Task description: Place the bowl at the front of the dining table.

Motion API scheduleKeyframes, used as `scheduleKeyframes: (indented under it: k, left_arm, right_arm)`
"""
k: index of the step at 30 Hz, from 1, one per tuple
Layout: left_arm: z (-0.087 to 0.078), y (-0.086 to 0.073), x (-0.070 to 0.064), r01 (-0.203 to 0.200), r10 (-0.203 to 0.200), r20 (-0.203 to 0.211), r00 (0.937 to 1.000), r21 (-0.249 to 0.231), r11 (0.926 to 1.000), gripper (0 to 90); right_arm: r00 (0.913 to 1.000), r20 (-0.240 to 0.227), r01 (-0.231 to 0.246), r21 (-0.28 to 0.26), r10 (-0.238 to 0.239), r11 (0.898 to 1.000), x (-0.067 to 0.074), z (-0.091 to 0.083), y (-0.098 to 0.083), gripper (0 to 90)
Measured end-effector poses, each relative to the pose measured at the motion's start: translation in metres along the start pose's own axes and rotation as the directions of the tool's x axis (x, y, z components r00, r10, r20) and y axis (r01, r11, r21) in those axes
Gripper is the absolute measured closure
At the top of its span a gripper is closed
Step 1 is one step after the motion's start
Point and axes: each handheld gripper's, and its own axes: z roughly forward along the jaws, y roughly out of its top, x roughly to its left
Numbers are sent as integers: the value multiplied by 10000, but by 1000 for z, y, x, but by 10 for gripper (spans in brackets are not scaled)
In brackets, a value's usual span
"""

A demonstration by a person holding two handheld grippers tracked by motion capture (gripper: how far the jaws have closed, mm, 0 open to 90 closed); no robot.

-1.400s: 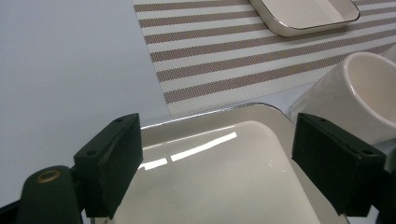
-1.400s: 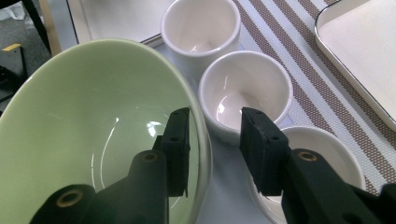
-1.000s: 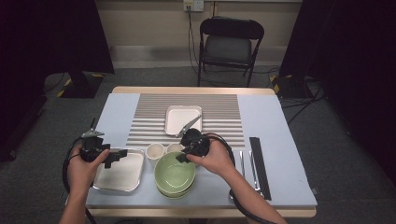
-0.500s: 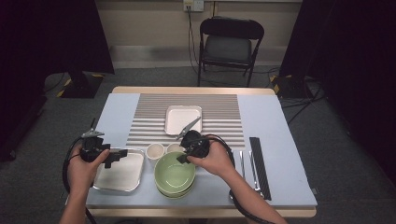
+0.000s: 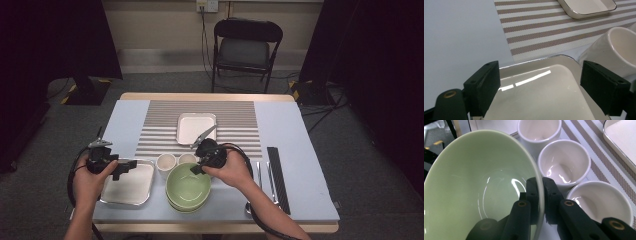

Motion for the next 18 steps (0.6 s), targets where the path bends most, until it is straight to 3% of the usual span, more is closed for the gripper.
scheduleKeyframes:
  k: [12,18]
  left_arm:
    - [2,0,-1,-40,40,14,10000,28,10000,160]
    - [2,0,-1,-32,32,30,10000,38,10000,160]
  right_arm:
    - [9996,-287,-90,-241,83,9997,-1,-11,7,837]
    - [9982,-452,-423,-373,406,9984,-6,-21,11,837]
